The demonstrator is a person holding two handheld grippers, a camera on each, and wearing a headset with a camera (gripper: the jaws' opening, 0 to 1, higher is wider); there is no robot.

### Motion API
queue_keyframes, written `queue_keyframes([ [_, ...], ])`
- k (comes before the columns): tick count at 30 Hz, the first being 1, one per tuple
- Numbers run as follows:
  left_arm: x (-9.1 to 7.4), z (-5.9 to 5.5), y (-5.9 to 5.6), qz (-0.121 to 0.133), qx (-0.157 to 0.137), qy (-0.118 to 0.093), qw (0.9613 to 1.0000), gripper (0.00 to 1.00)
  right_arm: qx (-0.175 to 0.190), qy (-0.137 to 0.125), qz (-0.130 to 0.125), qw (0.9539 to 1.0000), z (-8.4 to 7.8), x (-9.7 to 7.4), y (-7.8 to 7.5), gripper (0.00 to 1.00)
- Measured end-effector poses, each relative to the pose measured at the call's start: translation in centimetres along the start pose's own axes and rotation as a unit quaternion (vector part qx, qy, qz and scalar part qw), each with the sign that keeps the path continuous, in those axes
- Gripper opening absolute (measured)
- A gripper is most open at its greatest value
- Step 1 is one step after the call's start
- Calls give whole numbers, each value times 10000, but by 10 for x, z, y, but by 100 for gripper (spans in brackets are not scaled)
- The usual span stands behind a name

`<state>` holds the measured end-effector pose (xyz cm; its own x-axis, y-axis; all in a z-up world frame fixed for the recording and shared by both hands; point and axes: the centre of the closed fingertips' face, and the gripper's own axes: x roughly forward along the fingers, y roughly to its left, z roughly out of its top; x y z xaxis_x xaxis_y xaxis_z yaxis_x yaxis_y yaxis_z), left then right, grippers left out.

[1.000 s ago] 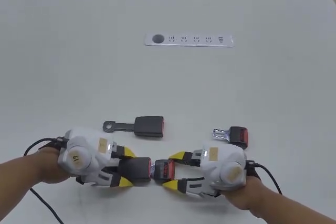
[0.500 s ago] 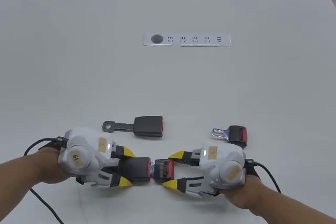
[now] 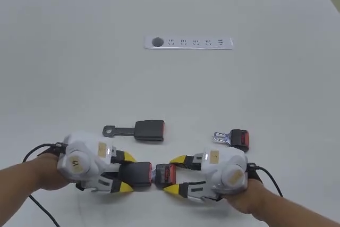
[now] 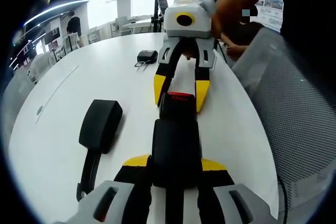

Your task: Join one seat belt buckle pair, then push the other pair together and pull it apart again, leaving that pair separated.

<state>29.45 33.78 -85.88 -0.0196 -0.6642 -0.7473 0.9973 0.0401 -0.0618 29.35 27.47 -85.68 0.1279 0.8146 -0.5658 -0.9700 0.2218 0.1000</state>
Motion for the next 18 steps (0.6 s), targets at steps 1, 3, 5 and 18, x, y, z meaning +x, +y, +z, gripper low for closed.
queue_keyframes([
  [1, 0, 0, 0, 5, -26, 10, 10000, 34, -8, 7, -1, 10000, 0, 0, 0, 34],
  [3, 0, 0, 0, 5, -5, 62, 10000, 34, -21, 12, -13, 10000, 0, 0, 0, 34],
  [5, 0, 1, 0, 9, -6, 91, 10000, 34, -19, 14, -18, 10000, 0, 0, 0, 34],
  [18, -13, 37, -1, 362, -145, -19, 9992, 50, 568, -260, -410, 9972, 34, -17, -13, 80],
])
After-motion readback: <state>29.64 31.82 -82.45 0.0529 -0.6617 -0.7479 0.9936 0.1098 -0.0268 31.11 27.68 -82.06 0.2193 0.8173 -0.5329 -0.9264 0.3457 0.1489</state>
